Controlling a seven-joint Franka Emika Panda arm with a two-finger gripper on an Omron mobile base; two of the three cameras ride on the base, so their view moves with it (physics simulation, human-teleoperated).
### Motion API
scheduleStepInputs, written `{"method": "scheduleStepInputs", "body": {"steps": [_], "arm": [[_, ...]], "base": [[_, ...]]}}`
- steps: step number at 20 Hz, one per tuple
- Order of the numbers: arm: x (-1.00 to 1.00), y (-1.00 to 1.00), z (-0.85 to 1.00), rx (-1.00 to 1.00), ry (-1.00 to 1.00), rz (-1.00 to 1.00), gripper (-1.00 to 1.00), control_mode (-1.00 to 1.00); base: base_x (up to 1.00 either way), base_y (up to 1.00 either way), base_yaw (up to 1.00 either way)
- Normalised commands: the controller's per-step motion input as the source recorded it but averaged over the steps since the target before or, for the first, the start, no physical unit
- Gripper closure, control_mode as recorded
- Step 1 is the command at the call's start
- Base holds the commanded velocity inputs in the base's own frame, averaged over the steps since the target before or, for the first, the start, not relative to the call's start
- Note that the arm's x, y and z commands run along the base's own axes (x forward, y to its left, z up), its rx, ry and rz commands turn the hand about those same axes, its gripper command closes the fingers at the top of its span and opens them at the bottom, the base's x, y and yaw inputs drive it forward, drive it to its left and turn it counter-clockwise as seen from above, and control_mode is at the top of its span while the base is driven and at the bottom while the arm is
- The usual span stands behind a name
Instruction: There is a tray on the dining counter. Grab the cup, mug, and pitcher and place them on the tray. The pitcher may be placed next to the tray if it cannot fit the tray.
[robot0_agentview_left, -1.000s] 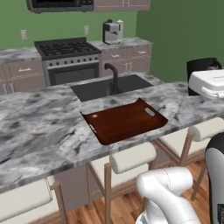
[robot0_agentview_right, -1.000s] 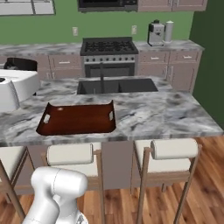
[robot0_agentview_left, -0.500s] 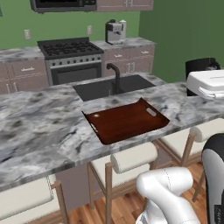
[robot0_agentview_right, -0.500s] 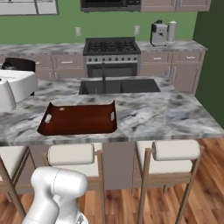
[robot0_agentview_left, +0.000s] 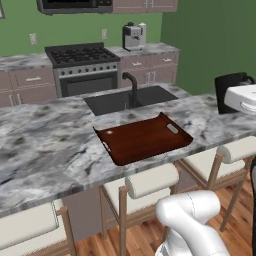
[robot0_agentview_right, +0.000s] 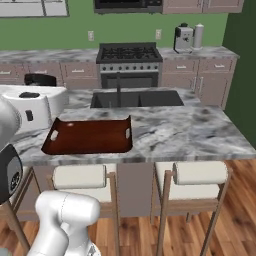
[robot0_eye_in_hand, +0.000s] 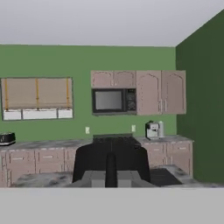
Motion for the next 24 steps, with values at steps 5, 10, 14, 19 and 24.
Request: {"method": "scheduleStepInputs", "body": {"steps": [5, 10, 14, 19, 24], "arm": [[0.39, -0.45, -0.49, 0.02, 0.10, 0.17, 1.00, -1.00], [0.49, -0.23, -0.61, 0.00, 0.13, 0.12, 1.00, -1.00], [0.56, 0.00, -0.66, 0.00, 0.08, 0.08, 1.00, -1.00], [0.55, 0.00, -0.56, 0.00, 0.00, 0.12, 1.00, -1.00], [0.46, 0.00, -0.47, 0.02, -0.13, 0.13, 1.00, -1.00]], "base": [[0.00, 0.00, 0.00], [0.00, 0.00, 0.00], [0.00, 0.00, 0.00], [0.00, 0.00, 0.00], [0.00, 0.00, 0.00]]}}
